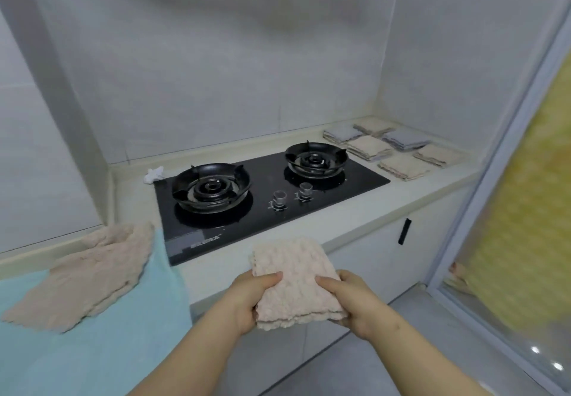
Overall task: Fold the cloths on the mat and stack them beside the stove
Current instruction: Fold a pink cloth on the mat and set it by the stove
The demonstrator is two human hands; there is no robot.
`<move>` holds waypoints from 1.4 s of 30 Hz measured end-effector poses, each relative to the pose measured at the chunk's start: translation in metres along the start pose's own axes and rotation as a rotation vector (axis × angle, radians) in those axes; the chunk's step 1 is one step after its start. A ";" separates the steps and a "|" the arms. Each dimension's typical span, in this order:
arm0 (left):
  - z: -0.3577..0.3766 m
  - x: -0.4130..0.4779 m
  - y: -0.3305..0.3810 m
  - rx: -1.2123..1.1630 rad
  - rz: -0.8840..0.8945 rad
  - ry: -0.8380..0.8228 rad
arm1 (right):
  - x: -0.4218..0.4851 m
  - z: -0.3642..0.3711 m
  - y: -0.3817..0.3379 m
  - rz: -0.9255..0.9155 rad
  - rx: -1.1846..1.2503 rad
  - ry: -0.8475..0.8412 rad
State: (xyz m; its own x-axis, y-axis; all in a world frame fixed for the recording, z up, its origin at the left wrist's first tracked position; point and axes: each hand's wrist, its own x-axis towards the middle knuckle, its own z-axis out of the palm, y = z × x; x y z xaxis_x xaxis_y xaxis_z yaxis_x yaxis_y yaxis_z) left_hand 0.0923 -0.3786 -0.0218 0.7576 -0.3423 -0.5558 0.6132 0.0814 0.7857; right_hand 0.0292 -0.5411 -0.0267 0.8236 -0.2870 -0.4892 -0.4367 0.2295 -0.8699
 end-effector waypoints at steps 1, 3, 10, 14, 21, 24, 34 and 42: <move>0.027 0.012 -0.001 0.008 0.006 -0.008 | 0.009 -0.026 -0.007 -0.009 0.018 0.021; 0.077 0.032 -0.002 0.013 0.007 -0.020 | 0.025 -0.073 -0.020 -0.026 0.042 0.058; 0.208 0.093 0.006 -0.006 -0.003 -0.052 | 0.082 -0.197 -0.064 -0.073 0.072 0.100; 0.252 0.133 0.023 0.028 0.005 -0.062 | 0.119 -0.237 -0.084 -0.060 0.096 0.099; 0.319 0.239 0.061 -0.021 -0.001 -0.127 | 0.221 -0.297 -0.141 -0.090 0.071 0.121; 0.349 0.290 0.096 -0.048 0.022 -0.125 | 0.274 -0.313 -0.176 -0.089 0.073 0.126; 0.412 0.414 0.183 -0.029 0.043 -0.075 | 0.411 -0.352 -0.274 -0.114 0.024 0.087; 0.460 0.496 0.207 -0.100 0.044 0.001 | 0.508 -0.391 -0.317 -0.061 -0.042 0.025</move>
State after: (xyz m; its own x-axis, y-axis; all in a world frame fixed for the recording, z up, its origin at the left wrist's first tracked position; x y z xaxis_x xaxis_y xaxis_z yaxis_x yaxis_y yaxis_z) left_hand 0.4926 -0.9622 -0.0098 0.7843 -0.3356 -0.5217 0.5987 0.1894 0.7783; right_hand 0.4445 -1.1238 -0.0248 0.8401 -0.3222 -0.4364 -0.4013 0.1721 -0.8996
